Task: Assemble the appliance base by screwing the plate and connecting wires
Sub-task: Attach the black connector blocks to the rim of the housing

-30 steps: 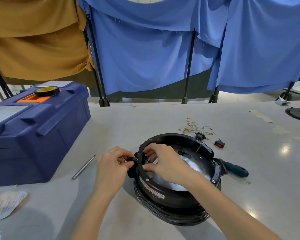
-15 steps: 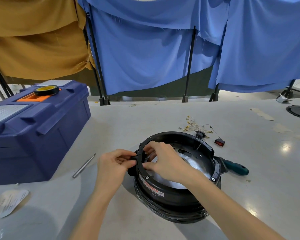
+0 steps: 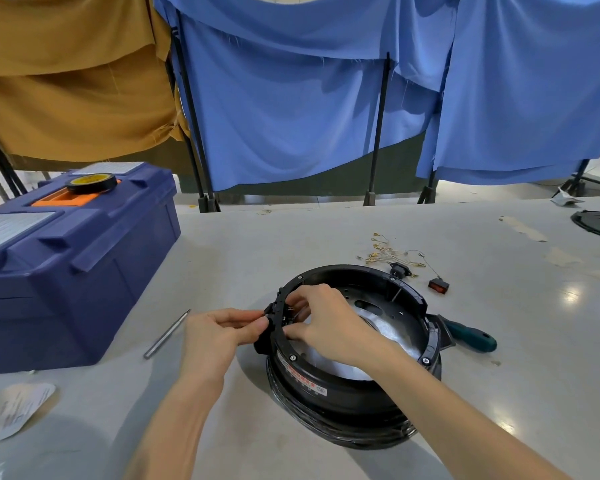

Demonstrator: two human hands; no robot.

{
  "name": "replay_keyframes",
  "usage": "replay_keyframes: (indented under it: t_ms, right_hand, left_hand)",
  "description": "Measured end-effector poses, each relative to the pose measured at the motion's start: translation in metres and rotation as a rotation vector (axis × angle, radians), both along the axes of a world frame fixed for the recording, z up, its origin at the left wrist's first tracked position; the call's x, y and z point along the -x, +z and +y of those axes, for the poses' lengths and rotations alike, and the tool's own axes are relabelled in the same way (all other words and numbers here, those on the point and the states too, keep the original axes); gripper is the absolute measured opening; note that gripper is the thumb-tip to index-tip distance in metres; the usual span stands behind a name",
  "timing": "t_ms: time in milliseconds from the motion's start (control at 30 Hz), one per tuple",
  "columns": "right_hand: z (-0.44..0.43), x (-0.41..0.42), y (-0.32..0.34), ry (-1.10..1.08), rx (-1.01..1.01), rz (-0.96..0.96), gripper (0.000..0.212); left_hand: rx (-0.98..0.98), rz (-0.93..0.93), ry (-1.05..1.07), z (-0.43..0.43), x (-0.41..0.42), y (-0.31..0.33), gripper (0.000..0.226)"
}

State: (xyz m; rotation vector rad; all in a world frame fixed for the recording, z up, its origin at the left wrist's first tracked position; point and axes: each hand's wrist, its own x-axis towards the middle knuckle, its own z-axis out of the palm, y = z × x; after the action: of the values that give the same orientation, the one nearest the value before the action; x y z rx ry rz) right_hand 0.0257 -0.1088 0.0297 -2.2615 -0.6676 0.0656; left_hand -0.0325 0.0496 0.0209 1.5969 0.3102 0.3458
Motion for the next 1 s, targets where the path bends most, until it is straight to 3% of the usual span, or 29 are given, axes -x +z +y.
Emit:
replay_keyframes:
  t_ms: [100,467,633,800,867,1000]
  right_hand:
    - [0.002,0.000,0.000,-0.005,0.015,0.001,0.012]
    - [0.008,0.002,0.004,-0.030,0.107,-0.052,0.020]
    - [0.004,0.001,0.005,-0.007,0.069,-0.039,0.027]
    - [-0.010,-0.003,0.011,-0.006,0.004,-0.015,0.022]
    - [-0.023,-0.010,0.016,-0.077,-0.014,-0.080,0.019]
    - [-0.066,-0.035,0.026,-0.324,-0.202,-0.145,0.010]
  left_hand:
    - [-0.049,0.013,-0.017,-0.001,-0.001,0.000,0.018]
    - [-0.075,0.116,-0.300,0.011,0.002,0.006,0.012]
    - [-0.115,0.122,-0.236,0.012,-0.004,0.008,0.016]
    - [-0.267,-0.056,0.073,-0.005,-0.018,0.007,0.012]
    - [-0.360,-0.127,0.083,-0.015,-0.025,0.008,0.004]
    - [-0.380,-0.098,-0.010,-0.029,-0.037,0.002,0.026]
